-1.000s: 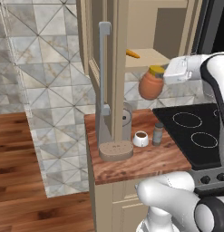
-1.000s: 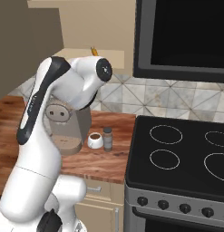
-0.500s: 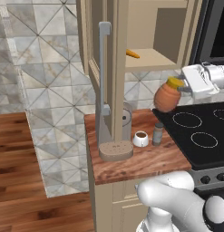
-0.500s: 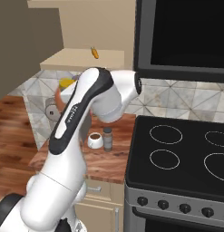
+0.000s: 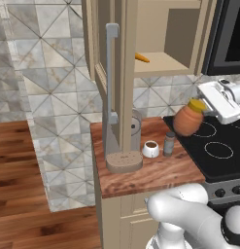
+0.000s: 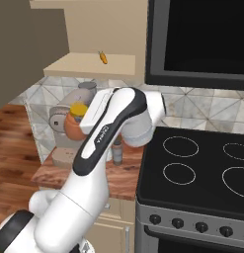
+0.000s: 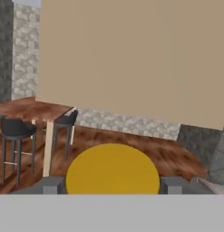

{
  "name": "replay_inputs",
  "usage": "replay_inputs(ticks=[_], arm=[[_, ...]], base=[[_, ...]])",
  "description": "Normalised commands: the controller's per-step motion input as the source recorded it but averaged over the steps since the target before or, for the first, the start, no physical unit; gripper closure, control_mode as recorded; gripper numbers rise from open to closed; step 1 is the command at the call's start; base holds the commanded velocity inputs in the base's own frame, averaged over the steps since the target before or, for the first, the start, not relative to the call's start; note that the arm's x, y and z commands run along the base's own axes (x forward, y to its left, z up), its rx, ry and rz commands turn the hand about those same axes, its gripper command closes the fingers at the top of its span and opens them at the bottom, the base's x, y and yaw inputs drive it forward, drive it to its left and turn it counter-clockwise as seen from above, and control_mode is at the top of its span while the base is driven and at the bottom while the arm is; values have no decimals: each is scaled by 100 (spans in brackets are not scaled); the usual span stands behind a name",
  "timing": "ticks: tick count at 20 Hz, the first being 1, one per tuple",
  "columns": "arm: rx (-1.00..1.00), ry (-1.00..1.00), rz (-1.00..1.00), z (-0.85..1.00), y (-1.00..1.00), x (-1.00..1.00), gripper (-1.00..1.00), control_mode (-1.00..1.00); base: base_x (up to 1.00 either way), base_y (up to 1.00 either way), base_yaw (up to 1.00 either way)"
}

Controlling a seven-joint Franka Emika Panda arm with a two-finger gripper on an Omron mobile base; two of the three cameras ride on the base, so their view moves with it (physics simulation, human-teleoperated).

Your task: Pick the cinnamon and honey bottle from the cabinet and place them next to the mug.

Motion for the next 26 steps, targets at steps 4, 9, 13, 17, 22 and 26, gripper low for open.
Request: replay_inputs(ticks=[4, 9, 13, 17, 22, 26], arm=[[0, -4, 3, -50, 0, -27, 100, -100], [0, 0, 0, -62, 0, -14, 100, -100], [0, 0, 0, -59, 0, 0, 100, -100], [0, 0, 0, -60, -2, 0, 100, -100], [0, 2, -1, -68, -9, 0, 100, -100], [0, 1, -1, -66, -10, 0, 100, -100]], base=[[0, 0, 0], [0, 0, 0], [0, 0, 0], [0, 0, 0], [0, 0, 0], [0, 0, 0]])
